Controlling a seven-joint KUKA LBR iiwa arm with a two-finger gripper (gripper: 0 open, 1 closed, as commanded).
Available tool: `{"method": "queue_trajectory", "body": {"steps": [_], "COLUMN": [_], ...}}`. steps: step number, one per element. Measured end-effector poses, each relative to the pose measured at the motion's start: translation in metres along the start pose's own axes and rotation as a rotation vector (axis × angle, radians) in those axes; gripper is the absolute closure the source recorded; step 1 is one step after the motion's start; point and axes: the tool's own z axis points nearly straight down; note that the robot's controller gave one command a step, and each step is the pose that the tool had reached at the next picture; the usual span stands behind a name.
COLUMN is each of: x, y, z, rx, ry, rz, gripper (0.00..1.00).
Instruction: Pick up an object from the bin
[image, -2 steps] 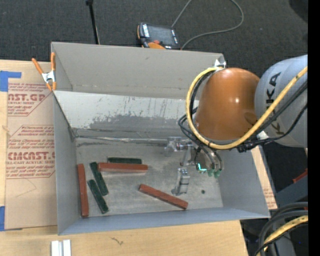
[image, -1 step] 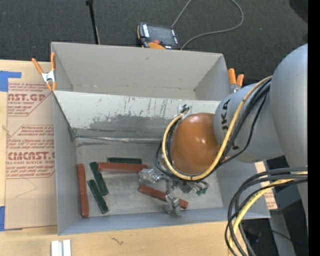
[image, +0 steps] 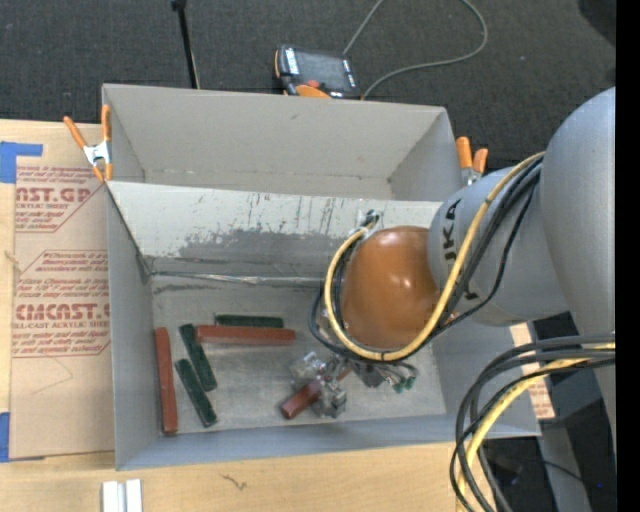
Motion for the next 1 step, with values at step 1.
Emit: {"method": "queue_trajectory", "body": {"steps": [1], "x": [-0.0325], "y": [-0.0054], "z": [-0.1309], "rx": [0.005], "ry": [-0.008], "rz": [-0.005], "gripper": [1.00]}}
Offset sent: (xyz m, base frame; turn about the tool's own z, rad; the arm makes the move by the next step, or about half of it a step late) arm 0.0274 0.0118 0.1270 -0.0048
